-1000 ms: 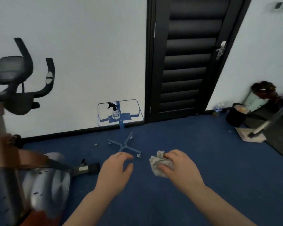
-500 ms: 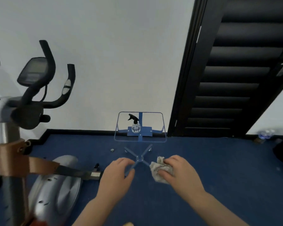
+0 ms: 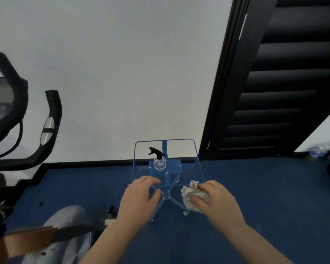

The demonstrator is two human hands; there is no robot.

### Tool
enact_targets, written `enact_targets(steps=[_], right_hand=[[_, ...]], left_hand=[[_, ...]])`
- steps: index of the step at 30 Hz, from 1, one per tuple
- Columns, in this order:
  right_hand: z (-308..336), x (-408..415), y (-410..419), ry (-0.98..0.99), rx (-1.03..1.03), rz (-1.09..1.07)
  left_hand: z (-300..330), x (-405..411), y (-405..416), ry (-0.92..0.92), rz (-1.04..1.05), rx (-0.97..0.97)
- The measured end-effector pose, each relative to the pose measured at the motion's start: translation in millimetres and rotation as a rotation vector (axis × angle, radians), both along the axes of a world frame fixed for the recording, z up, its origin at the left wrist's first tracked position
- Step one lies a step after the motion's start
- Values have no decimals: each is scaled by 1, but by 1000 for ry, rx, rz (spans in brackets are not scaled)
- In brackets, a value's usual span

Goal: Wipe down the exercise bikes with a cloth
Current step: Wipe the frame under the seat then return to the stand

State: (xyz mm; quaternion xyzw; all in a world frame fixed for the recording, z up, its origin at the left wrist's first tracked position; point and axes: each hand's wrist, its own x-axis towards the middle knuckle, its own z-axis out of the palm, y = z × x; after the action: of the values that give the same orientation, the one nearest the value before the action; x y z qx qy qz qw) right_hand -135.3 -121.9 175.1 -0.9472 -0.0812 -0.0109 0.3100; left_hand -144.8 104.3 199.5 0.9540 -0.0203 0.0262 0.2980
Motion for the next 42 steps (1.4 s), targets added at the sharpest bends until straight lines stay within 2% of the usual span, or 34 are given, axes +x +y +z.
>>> enact_targets(steps=[14, 23, 31, 38, 42], right_hand=[[-52, 161, -38, 124, -40, 140], [-105, 224, -14, 254, -67, 167], [-190, 270, 24, 428, -99, 59], [-250, 318, 73, 373, 10, -167], [-280, 315, 87, 481, -39, -237]], left_hand=[[-60, 136, -32, 156, 141, -15], [-120, 171, -25, 337, 279, -85], [-189, 215, 4, 451, 279, -119], [-238, 237, 15, 460, 245, -135], [-253, 232, 16, 486, 234, -158]])
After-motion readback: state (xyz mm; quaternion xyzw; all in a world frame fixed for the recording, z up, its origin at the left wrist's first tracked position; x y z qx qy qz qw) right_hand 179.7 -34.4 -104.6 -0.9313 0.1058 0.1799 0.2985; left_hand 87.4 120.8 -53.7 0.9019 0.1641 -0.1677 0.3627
